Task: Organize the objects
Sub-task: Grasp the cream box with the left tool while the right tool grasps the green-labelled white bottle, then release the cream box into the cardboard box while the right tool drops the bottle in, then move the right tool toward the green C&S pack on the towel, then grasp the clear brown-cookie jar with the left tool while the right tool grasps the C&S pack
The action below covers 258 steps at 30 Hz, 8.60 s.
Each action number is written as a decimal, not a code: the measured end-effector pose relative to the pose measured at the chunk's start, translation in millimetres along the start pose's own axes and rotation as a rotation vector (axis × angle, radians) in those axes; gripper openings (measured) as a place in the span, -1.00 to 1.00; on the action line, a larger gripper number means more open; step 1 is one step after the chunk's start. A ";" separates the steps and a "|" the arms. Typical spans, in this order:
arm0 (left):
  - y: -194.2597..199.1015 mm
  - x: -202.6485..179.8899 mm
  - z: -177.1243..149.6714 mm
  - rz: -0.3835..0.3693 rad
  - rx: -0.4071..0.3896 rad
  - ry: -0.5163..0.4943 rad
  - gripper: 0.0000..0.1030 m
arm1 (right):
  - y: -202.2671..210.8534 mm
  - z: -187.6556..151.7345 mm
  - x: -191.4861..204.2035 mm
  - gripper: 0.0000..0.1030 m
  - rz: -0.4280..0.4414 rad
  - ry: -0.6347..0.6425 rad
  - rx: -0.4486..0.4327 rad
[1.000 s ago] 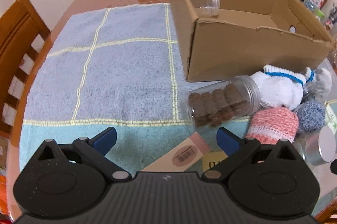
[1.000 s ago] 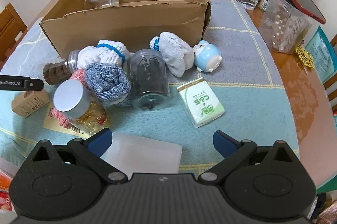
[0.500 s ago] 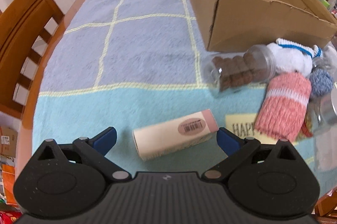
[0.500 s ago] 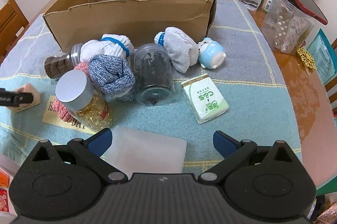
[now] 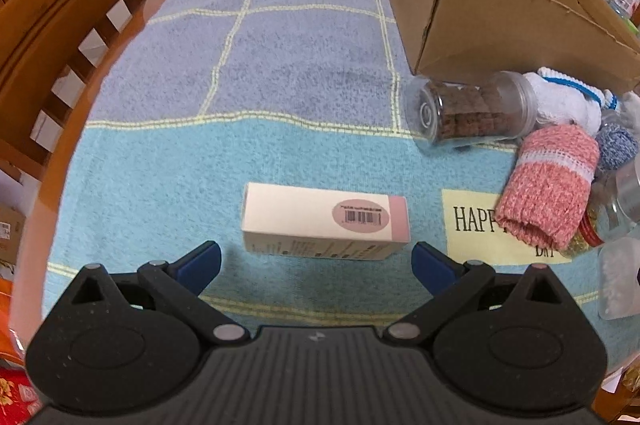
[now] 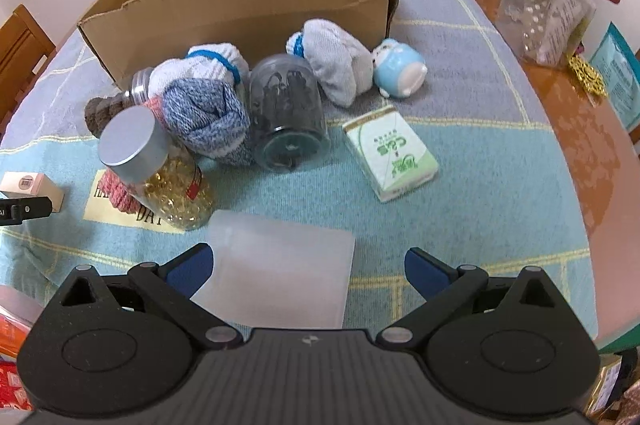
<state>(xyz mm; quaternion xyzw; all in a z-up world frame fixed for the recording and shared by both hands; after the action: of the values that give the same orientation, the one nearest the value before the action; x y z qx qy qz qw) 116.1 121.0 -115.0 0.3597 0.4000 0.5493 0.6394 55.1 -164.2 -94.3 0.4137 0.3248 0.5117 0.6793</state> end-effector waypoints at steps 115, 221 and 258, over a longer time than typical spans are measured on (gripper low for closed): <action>20.6 -116.4 207.6 -0.052 -0.201 -0.156 0.84 | -44.3 256.5 16.9 0.68 0.175 0.334 -0.122; -5.3 -91.5 101.7 -0.070 -0.054 -0.077 0.92 | -74.8 66.4 -66.0 1.00 -0.072 0.092 0.021; -46.4 -67.8 78.6 0.014 -0.033 -0.085 0.94 | -85.5 79.5 -63.1 1.00 -0.052 0.122 -0.002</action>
<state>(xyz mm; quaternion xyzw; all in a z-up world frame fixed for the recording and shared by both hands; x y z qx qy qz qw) 201.5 45.9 -115.7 0.3751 0.3608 0.5444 0.6578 143.6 -254.7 -134.1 0.3725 0.3756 0.5183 0.6719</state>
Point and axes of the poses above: each gripper's, at about its wrist camera, not at the fingertips, and y roughly against the way its jaws point, x to its left, z to its top, the point moved 1 cm from there along -y, roughly the way its jaws point, and after that the axes turned 7 degrees about -z, right-handed, at the moved point
